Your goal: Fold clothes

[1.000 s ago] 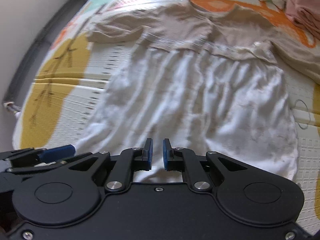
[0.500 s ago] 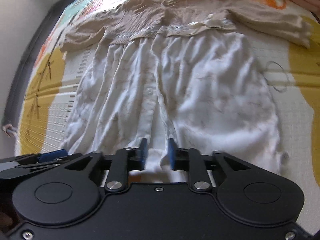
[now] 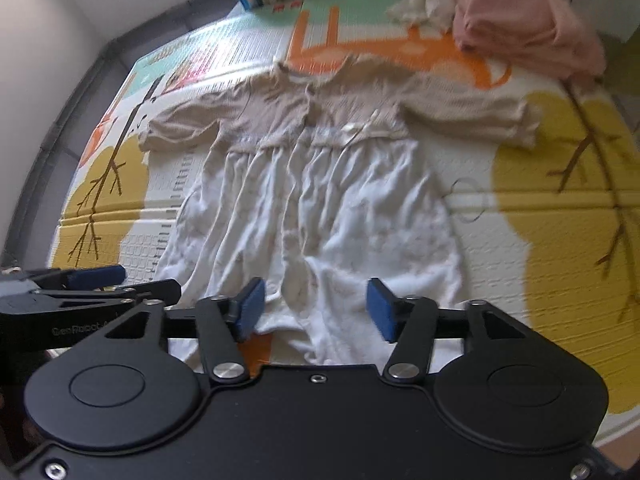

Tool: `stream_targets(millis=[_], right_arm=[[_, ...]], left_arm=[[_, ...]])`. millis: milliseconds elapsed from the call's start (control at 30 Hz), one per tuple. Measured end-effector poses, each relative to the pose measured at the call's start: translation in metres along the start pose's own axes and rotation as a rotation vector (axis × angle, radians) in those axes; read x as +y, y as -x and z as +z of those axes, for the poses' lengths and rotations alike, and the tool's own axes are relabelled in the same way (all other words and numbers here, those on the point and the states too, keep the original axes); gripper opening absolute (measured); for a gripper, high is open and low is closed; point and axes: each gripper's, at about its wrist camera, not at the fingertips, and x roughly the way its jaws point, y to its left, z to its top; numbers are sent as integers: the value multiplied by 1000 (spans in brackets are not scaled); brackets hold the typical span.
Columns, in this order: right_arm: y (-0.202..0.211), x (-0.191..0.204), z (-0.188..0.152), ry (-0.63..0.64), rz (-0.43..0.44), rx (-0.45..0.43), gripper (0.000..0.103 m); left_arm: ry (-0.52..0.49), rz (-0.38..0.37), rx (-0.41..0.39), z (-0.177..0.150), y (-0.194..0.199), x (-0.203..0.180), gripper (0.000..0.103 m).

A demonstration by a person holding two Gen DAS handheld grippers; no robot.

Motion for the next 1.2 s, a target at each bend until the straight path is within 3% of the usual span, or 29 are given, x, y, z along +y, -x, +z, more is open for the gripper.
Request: stream_targets(millis=[200,333,467,767,1200], right_arm=[[35,4,-2,43,-40,-38,80],[49,4,-7,44,-79,-49,82],[55,3,-12,51,-126,-42,83],[53,-4,-28,15,-121,59,83],[52,-8,-31,6,-138,60,83]], left_arm=[[-71,6,-26,10,24,-25,83],[-89,11,-24,9,33,-33,92],[-90,21,-13,5,35,-35,94],[-93,44,13,-4,39,-40,94],[-96,56,35,-10,38,-43,94]])
